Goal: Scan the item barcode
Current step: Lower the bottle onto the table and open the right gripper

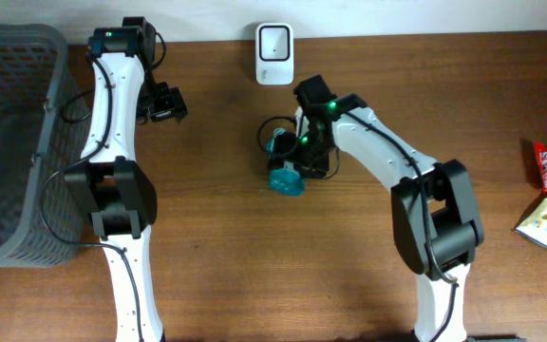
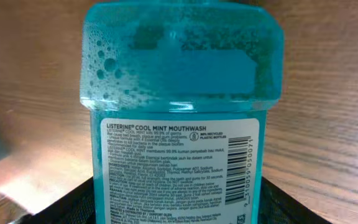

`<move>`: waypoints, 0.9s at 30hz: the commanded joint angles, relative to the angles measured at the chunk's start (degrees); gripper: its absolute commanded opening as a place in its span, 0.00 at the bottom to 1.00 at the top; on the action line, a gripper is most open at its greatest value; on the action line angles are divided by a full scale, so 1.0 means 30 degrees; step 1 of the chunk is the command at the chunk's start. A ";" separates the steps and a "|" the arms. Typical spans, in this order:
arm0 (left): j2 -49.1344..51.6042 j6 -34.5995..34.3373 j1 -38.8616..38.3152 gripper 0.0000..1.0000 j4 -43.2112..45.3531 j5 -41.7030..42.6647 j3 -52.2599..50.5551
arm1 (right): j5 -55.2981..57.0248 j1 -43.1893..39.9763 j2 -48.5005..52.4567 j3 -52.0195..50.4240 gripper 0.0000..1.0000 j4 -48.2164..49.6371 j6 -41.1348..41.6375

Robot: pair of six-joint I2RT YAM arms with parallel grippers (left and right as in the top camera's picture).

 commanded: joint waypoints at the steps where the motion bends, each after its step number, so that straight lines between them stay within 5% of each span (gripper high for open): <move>1: 0.0095 -0.0189 0.0073 0.99 -0.0022 -0.0160 0.0109 | -0.2397 -0.1275 -0.0816 -0.0962 0.69 0.0444 -0.0743; 5: 0.0095 -0.0189 0.0073 0.99 -0.0029 -0.0153 0.0109 | -0.4707 -0.2871 -0.0816 -0.2790 0.69 0.1625 -0.0787; 10: 0.0095 -0.0189 0.0073 0.99 -0.0022 -0.0160 0.0109 | -0.4816 -0.4430 -0.0831 -0.3249 1.00 0.1384 -0.0794; 27: 0.0095 -0.0189 0.0073 0.99 -0.0029 -0.0153 0.0109 | 0.0328 -0.6404 -0.4714 0.0226 0.99 -0.3905 -0.2718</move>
